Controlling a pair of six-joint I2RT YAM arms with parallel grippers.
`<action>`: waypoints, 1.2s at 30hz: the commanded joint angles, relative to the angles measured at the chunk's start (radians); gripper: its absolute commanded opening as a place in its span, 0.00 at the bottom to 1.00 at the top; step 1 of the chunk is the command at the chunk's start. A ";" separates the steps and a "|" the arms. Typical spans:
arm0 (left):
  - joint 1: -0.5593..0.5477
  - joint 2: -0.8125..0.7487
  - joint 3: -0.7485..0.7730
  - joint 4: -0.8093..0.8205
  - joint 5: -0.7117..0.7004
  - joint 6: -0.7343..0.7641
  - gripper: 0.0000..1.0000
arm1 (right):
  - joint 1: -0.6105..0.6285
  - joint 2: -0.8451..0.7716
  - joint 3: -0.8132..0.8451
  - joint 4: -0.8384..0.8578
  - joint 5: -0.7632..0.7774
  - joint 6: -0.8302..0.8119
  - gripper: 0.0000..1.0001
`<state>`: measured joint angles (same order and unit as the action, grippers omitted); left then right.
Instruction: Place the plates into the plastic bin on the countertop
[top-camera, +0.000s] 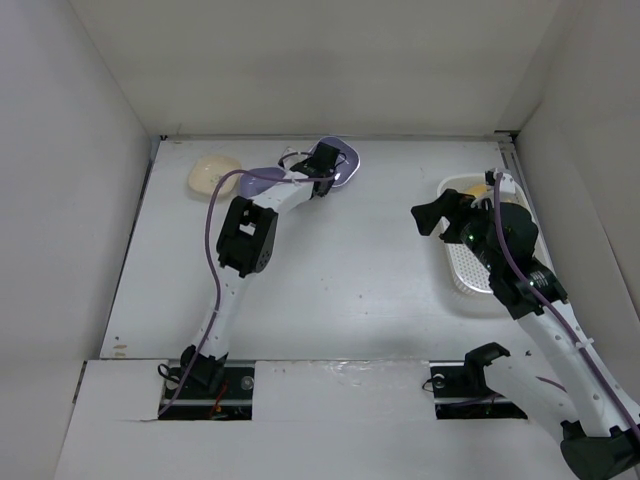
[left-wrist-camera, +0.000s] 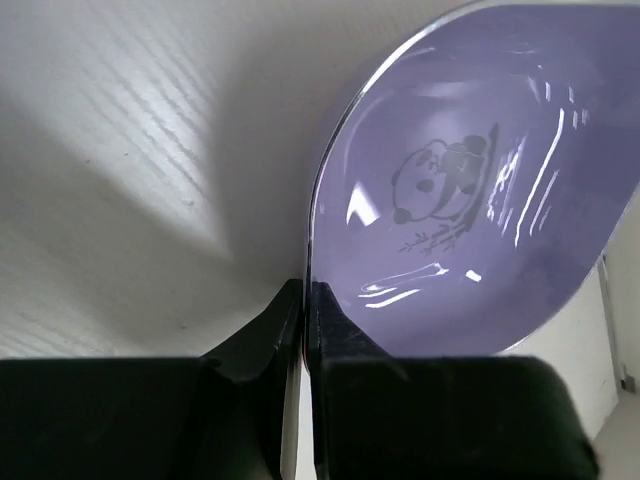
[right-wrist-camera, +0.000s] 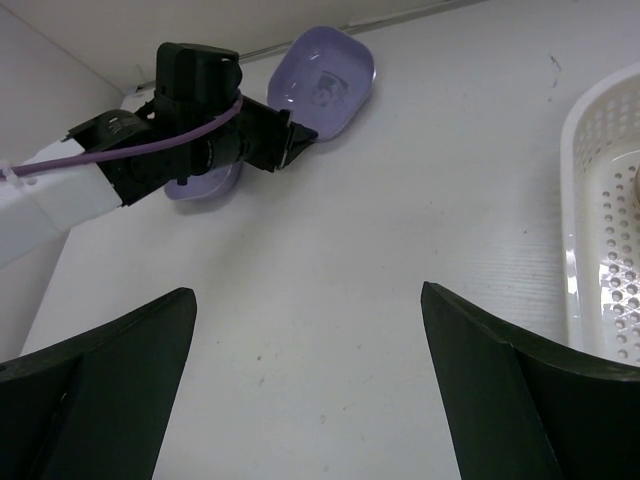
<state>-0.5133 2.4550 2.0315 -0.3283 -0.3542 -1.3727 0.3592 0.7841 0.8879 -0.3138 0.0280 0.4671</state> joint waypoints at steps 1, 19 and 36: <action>-0.007 -0.034 0.000 0.069 0.064 0.137 0.00 | -0.008 -0.005 0.026 0.024 0.001 -0.012 1.00; -0.171 -0.703 -0.638 0.290 0.227 0.649 0.00 | -0.130 0.127 0.045 0.110 -0.075 -0.073 1.00; -0.274 -0.976 -0.830 0.229 0.268 0.739 0.00 | 0.021 0.411 0.106 0.157 0.107 -0.084 0.72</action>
<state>-0.7918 1.6039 1.2079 -0.1474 -0.0830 -0.6502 0.3794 1.1946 0.9432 -0.2173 0.0719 0.3882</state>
